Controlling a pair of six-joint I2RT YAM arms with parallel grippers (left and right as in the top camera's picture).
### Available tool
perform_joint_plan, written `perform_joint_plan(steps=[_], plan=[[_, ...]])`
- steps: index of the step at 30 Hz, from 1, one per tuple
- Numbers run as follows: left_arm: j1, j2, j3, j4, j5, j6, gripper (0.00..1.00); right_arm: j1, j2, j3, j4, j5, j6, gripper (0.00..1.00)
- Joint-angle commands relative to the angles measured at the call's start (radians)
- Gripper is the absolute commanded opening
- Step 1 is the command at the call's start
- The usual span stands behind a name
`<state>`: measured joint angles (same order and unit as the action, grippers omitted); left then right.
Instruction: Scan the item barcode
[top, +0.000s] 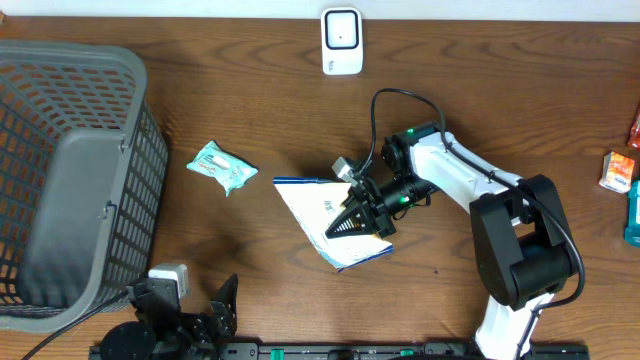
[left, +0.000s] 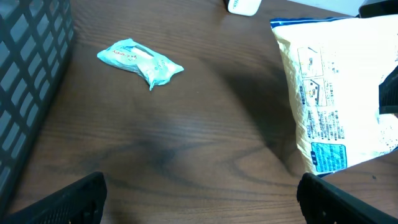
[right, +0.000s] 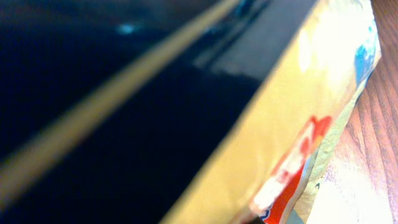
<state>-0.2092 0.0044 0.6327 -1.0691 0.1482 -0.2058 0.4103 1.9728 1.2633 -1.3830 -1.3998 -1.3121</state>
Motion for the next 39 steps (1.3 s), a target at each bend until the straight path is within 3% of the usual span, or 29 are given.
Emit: perform_joint_plan(steps=[1, 10, 19, 29, 34, 39], plan=[[0.004, 0.001, 0.005, 0.001, 0.001, 0.002, 0.98, 0.003, 0.002, -0.001, -0.001, -0.066, -0.056, 0.01], [0.004, 0.001, 0.005, 0.001, 0.002, 0.002, 0.98, 0.003, 0.002, -0.001, 0.014, -0.064, -0.032, 0.01], [0.004, 0.001, 0.005, 0.001, 0.002, 0.002, 0.98, 0.010, 0.002, -0.001, 0.232, 0.019, 0.308, 0.01], [0.004, 0.001, 0.005, 0.001, 0.001, 0.002, 0.98, 0.035, 0.002, -0.001, 0.241, 0.062, 0.317, 0.02], [0.004, 0.001, 0.005, 0.001, 0.001, 0.002, 0.98, 0.020, -0.001, 0.027, 0.231, 0.103, 0.444, 0.02], [0.004, 0.001, 0.005, 0.001, 0.001, 0.002, 0.98, -0.026, -0.055, 0.109, 0.143, 0.295, 0.587, 0.01]])
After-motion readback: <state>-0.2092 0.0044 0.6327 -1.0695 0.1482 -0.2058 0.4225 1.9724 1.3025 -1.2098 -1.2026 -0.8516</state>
